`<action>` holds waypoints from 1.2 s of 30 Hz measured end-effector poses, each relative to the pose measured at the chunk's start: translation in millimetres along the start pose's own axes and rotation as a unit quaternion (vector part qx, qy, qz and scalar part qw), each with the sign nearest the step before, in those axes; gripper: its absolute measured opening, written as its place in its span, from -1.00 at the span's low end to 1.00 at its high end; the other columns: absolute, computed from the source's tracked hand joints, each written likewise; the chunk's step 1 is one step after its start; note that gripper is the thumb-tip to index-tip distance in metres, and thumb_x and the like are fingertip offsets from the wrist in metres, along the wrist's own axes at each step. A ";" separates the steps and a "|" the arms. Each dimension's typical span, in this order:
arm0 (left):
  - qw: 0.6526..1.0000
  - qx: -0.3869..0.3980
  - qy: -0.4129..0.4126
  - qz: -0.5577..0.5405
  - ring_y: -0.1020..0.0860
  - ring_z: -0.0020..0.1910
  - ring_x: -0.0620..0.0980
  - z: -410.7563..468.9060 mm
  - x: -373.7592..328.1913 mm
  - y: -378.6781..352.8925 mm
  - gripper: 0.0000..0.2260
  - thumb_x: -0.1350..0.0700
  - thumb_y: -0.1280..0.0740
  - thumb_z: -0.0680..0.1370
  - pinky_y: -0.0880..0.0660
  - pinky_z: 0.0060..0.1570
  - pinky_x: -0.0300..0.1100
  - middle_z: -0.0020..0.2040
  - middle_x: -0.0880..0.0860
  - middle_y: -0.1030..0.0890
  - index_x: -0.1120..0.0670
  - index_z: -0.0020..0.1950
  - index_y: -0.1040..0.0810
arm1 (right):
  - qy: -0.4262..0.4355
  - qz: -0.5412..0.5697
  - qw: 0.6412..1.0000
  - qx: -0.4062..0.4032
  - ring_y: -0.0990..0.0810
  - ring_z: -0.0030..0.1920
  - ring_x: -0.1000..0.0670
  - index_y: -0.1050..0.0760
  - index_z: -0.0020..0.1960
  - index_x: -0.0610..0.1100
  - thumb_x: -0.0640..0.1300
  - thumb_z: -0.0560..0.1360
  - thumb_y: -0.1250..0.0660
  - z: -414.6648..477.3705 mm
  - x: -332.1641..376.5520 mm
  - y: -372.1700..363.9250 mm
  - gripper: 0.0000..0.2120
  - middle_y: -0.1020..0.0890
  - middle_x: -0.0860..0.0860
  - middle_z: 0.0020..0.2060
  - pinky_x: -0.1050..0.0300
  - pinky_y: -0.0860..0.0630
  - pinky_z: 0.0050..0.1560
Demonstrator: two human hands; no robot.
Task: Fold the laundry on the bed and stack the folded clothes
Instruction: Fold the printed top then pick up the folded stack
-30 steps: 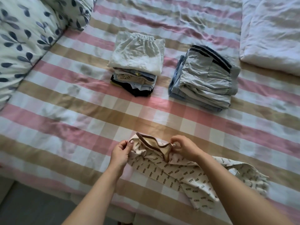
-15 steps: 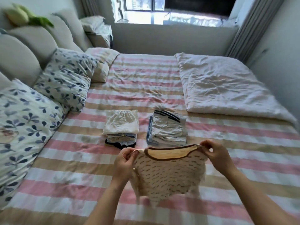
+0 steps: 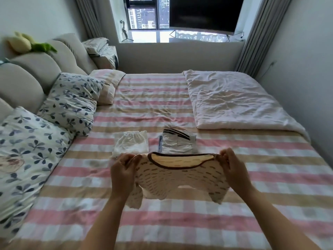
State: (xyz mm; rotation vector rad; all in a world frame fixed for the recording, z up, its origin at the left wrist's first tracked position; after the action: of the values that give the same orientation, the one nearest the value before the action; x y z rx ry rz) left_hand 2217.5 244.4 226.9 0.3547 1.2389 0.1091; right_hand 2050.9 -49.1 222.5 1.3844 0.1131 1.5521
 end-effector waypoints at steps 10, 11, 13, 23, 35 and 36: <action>0.992 0.104 -0.013 0.066 -0.53 -0.35 -0.27 -27.8 -8.6 20.5 -0.81 0.20 -0.40 0.45 -0.37 -0.38 -0.51 -0.35 -0.17 -0.60 -0.05 -0.31 -0.57 | -0.024 0.061 0.997 0.051 -0.57 -0.37 0.10 -0.42 -0.23 0.03 -0.03 0.44 -0.28 -52.1 22.2 17.5 -0.91 -0.54 0.04 -0.45 0.39 -0.42 -0.50; 0.991 0.114 -0.016 0.068 -0.52 -0.34 -0.27 -28.8 -6.2 18.6 -0.81 0.19 -0.40 0.45 -0.36 -0.37 -0.52 -0.32 -0.20 -0.60 -0.05 -0.32 -0.56 | -0.033 0.071 0.995 0.061 -0.58 -0.37 0.12 -0.43 -0.22 0.05 0.00 0.43 -0.27 -54.4 19.9 15.5 -0.92 -0.55 0.03 -0.45 0.39 -0.43 -0.51; 0.988 0.135 -0.009 0.069 -0.52 -0.35 -0.27 -33.0 10.0 8.1 -0.81 0.20 -0.40 0.45 -0.35 -0.38 -0.52 -0.32 -0.20 -0.59 -0.04 -0.31 -0.55 | -0.055 0.073 0.993 0.078 -0.58 -0.38 0.11 -0.45 -0.22 0.03 0.00 0.42 -0.28 -59.2 4.3 4.2 -0.93 -0.57 0.01 -0.44 0.34 -0.46 -0.51; 0.965 0.204 0.108 0.122 -0.51 -0.33 -0.13 -89.7 196.7 -76.1 -0.84 0.22 -0.35 0.50 -0.41 -0.37 -0.42 -0.36 -0.01 -0.54 0.05 -0.27 -0.51 | -0.169 -0.013 0.973 0.160 -0.50 -0.43 0.11 -0.50 -0.21 -0.10 -0.17 0.47 -0.36 -106.4 -154.9 -133.5 -0.91 -0.52 0.07 -0.45 0.23 -0.41 -0.44; 0.963 0.142 0.001 0.229 -0.44 -0.37 -0.05 -12.3 301.0 -156.9 -0.90 0.23 -0.36 0.50 -0.33 -0.37 -0.40 -0.29 0.02 -0.50 0.24 -0.19 -0.54 | -0.089 -0.132 0.980 0.123 -0.53 -0.44 -0.13 -0.53 -0.15 -0.22 -0.11 0.49 -0.34 -29.2 -247.4 -232.1 -0.84 -0.58 -0.08 -0.42 0.04 -0.46 -0.46; 0.960 0.144 -0.008 0.239 -0.45 -0.36 -0.02 -0.7 311.4 -165.9 -0.89 0.22 -0.35 0.51 -0.32 -0.38 -0.39 -0.28 0.05 -0.51 0.25 -0.18 -0.53 | -0.082 -0.139 0.980 0.118 -0.53 -0.43 -0.13 -0.53 -0.14 -0.21 -0.10 0.49 -0.34 -18.9 -256.4 -241.1 -0.83 -0.59 -0.09 -0.40 0.07 -0.45 -0.45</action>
State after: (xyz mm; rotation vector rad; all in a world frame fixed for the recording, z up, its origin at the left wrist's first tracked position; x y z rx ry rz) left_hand 2301.0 173.2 -108.4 0.9058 1.1337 0.3399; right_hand 2136.6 -102.5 -115.2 1.6020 0.3828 1.2163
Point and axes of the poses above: each hand's wrist, its own z-axis towards the middle knuckle, its own y-axis out of the back of the hand, x = y × z, the point moved 10 cm from there along z, towards the middle knuckle
